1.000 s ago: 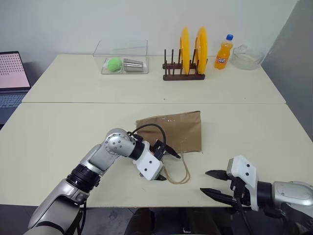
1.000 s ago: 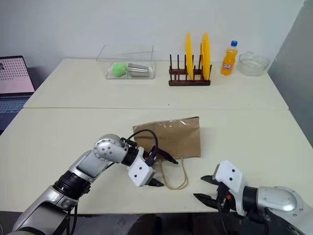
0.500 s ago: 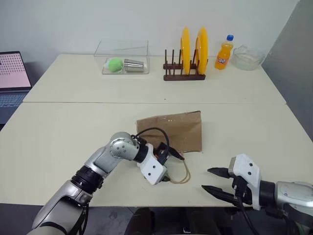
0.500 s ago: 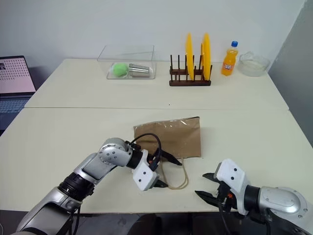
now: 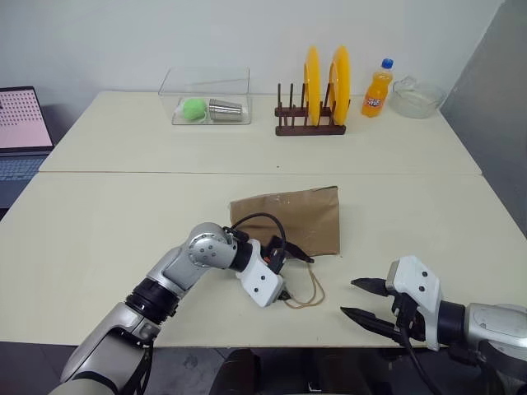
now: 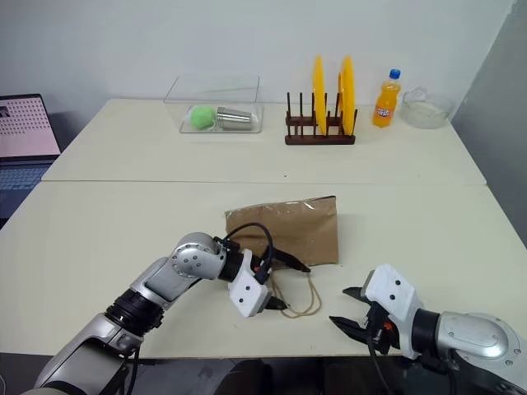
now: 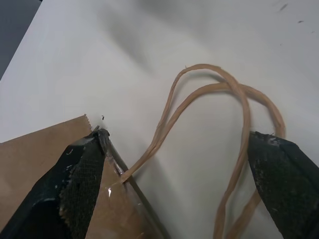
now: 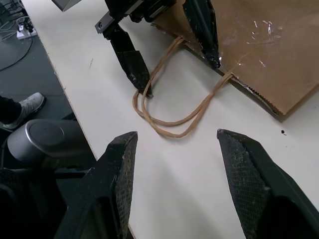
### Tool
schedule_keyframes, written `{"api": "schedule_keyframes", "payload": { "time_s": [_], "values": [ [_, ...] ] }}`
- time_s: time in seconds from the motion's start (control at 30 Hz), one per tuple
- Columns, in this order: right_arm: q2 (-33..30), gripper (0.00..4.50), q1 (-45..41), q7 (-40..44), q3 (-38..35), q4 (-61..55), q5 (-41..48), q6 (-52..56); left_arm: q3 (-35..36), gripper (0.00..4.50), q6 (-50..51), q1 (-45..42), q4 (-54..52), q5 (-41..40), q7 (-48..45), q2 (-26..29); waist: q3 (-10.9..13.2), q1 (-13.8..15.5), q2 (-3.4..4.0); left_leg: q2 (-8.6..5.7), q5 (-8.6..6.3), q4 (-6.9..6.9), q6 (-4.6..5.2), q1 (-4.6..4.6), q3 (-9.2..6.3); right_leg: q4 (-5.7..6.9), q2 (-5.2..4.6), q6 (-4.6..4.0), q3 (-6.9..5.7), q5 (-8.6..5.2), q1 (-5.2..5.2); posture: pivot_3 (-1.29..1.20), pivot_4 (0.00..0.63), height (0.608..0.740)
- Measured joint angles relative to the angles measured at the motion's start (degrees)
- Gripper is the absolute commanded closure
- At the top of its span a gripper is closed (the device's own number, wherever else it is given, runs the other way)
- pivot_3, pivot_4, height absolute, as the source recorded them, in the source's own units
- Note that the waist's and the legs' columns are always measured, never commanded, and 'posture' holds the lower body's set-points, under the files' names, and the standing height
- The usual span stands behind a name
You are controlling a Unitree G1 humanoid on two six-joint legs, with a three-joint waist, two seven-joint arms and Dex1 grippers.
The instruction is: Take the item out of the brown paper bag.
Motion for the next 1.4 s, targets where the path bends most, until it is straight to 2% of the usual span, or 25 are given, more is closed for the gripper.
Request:
{"api": "schedule_keyframes", "payload": {
  "time_s": [0.1, 0.37, 0.47, 0.5, 0.67, 0.93, 1.07, 1.2, 1.4],
  "values": [
    [0.0, 1.82, 0.0, -0.1, 0.2, 0.0, 0.0, -0.1, -0.2, 0.78, -0.4, 0.0, 0.0, 0.0, 0.0, 0.0, 0.0, 0.0, 0.0, 0.0, 0.0, 0.0, 0.0, 0.0, 0.0, 0.0, 0.0, 0.0, 0.0, 0.0, 0.0, 0.0, 0.15, 0.74],
    [0.1, 1.82, -0.4, -0.6, 0.3, 0.0, -0.1, 0.0, -1.0, 3.4, -1.3, -0.1, 0.8, -0.4, -1.3, 0.1, 0.0, 0.0, 0.0, 0.0, 0.0, 0.01, 0.0, 0.01, 0.0, 0.02, 0.0, 0.0, 0.0, 0.0, 0.0, 0.0, 0.15, 0.74],
    [0.3, 1.82, -0.5, -0.9, 0.3, 0.0, -0.1, 0.0, -1.3, 4.3, -1.8, -0.2, 1.5, -0.4, -1.6, 0.1, 0.0, 0.0, 0.0, 0.0, 0.0, 0.01, 0.0, 0.0, 0.01, 0.01, 0.0, 0.0, 0.01, 0.0, 0.0, 0.0, 0.15, 0.74],
    [0.3, 1.82, -0.6, -0.9, 0.3, 0.0, -0.1, 0.0, -1.4, 4.47, -1.9, -0.2, 1.6, -0.4, -1.6, 0.1, 0.0, 0.0, 0.0, 0.0, 0.0, 0.01, 0.0, 0.0, 0.01, 0.01, 0.0, 0.0, 0.01, 0.0, 0.0, 0.0, 0.15, 0.74],
    [-0.8, 1.82, -1.0, 0.6, 1.4, 0.0, -2.6, -1.4, -1.1, 4.47, 1.0, -0.2, 1.6, -2.3, -1.7, 0.0, 0.0, 0.0, 0.0, 0.0, 0.0, 0.02, 0.01, 0.0, 0.0, 0.03, 0.0, 0.0, 0.0, 0.0, 0.0, 0.0, 0.15, 0.74],
    [-5.0, 1.82, -1.2, 7.9, 10.3, 0.0, -17.7, -6.1, 7.0, 4.47, 23.2, -0.4, -6.5, -13.7, 0.0, 0.1, 0.0, -0.2, -0.01, 0.01, 0.01, 0.05, 0.0, 0.02, -0.01, 0.03, 0.02, 0.0, -0.01, 0.0, 0.0, 0.0, 0.15, 0.74],
    [-1.2, 1.82, -13.4, 11.8, 20.1, 1.5, -25.3, -7.7, 10.8, 4.47, 33.1, -0.5, -11.8, -17.5, 1.7, 0.0, 0.0, -0.4, -0.02, 0.02, 0.01, 0.09, -0.01, 0.08, -0.01, 0.05, 0.05, 0.05, 0.01, 0.03, 0.03, 0.0, 0.15, 0.74],
    [4.8, 1.82, -24.7, 14.5, 28.9, 7.6, -33.8, -8.8, 11.3, 4.47, 37.1, -0.3, -14.0, -18.0, 2.5, 0.0, 0.0, -0.3, -0.01, 0.01, 0.02, 0.09, -0.01, 0.09, -0.02, 0.04, 0.05, 0.07, 0.03, 0.04, 0.03, 0.0, 0.15, 0.74],
    [10.5, 1.82, -30.5, 17.0, 33.9, 12.3, -41.1, -10.6, 11.5, 4.47, 37.9, -0.2, -14.1, -17.7, 2.5, 0.5, 0.0, -0.1, -0.01, 0.0, 0.03, 0.08, -0.04, -0.04, -0.03, 0.0, 0.01, 0.05, 0.03, 0.05, -0.05, 0.0, 0.15, 0.74]
  ]
}}
